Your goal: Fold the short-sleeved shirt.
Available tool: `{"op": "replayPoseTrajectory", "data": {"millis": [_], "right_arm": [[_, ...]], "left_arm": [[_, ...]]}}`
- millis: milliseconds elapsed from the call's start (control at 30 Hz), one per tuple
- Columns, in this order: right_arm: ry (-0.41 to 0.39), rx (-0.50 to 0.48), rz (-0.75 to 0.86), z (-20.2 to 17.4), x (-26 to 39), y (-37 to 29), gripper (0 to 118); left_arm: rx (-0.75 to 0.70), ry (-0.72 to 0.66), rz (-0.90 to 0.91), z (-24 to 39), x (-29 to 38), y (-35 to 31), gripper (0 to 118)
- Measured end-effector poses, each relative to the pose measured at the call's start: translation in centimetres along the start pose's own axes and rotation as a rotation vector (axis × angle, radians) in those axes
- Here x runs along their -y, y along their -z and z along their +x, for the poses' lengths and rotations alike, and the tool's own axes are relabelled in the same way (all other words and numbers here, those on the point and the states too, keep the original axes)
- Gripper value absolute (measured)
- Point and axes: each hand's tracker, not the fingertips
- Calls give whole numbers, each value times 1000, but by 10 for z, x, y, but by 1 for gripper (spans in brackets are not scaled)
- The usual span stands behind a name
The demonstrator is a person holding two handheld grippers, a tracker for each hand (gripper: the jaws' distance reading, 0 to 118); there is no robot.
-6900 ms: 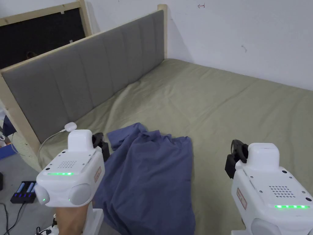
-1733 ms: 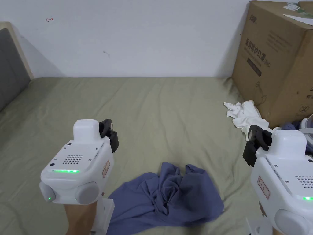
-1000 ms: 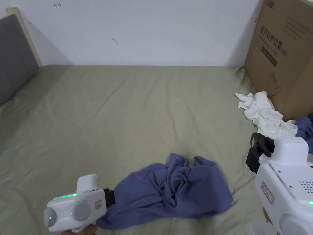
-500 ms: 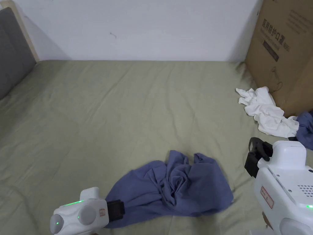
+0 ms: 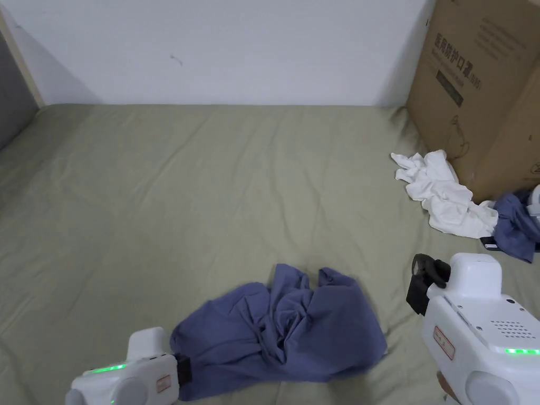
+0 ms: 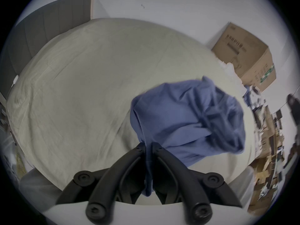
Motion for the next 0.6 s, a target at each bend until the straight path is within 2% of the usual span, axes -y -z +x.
{"op": "replayPoseTrajectory", "data": {"millis": [67, 133, 167, 200, 267, 300, 367, 533, 567, 600], "right_arm": [[0, -3, -74, 5, 1, 22, 5], [19, -35, -147, 10, 2, 47, 16], [24, -42, -182, 13, 4, 62, 26], [34, -37, -208, 15, 6, 79, 42], [55, -52, -285, 20, 8, 111, 101], [60, -45, -337, 21, 10, 128, 112], [68, -53, -365, 22, 13, 154, 113], [30, -65, -531, 14, 23, 215, 112], [27, -68, -565, 11, 27, 225, 106], [18, -62, -588, 8, 30, 232, 93]], "left_arm": [[39, -35, 33, 0, -7, -13, 10], [67, -62, 49, -3, -15, -19, 10], [81, -75, 57, -5, -18, -20, 10], [89, -85, 65, -6, -20, -22, 10], [95, -95, 68, -7, -24, -23, 10], [95, -95, 72, -7, -25, -23, 10], [91, -86, 70, -7, -28, -21, 10], [102, -87, 66, -7, -28, -17, 10], [105, -87, 61, -7, -28, -16, 10], [106, -86, 57, -7, -28, -15, 10]]}}
